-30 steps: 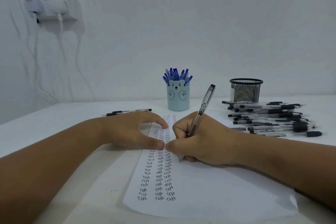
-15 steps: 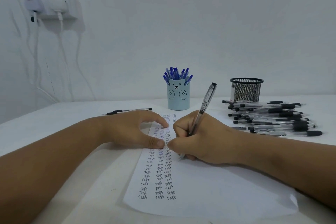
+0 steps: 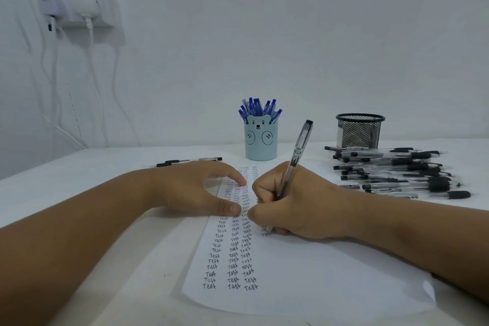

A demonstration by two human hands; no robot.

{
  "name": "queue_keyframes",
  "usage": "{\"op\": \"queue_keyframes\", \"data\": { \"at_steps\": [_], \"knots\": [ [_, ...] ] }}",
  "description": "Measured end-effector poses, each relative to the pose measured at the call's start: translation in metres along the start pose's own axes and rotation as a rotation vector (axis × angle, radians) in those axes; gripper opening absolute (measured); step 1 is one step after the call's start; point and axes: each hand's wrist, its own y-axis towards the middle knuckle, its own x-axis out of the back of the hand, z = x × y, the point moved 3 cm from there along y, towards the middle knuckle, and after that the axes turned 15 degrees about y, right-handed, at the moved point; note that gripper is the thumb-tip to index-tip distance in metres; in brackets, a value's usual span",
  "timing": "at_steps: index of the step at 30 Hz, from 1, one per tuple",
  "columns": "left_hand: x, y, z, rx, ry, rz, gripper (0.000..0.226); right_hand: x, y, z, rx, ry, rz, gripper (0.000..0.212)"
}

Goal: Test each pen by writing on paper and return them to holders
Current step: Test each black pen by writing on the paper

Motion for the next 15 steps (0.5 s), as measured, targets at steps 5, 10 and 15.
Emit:
{"op": "queue_keyframes", "data": {
  "at_steps": [5, 10, 15],
  "knots": [
    [0.0006, 0.0006, 0.0004, -0.009, 0.003, -0.001, 0.063, 0.0016, -0.0011, 0.0014, 0.010, -0.012, -0.008, 0.038],
    [0.0003, 0.0001, 0.0000, -0.002, -0.005, 0.000, 0.067, 0.0013, -0.0002, 0.0013, 0.033, -0.026, -0.006, 0.037],
    [0.0011, -0.0012, -0.0021, -0.005, 0.003, 0.000, 0.067, 0.0018, 0.0009, 0.0006, 0.034, -0.047, 0.001, 0.040]
  ]
}}
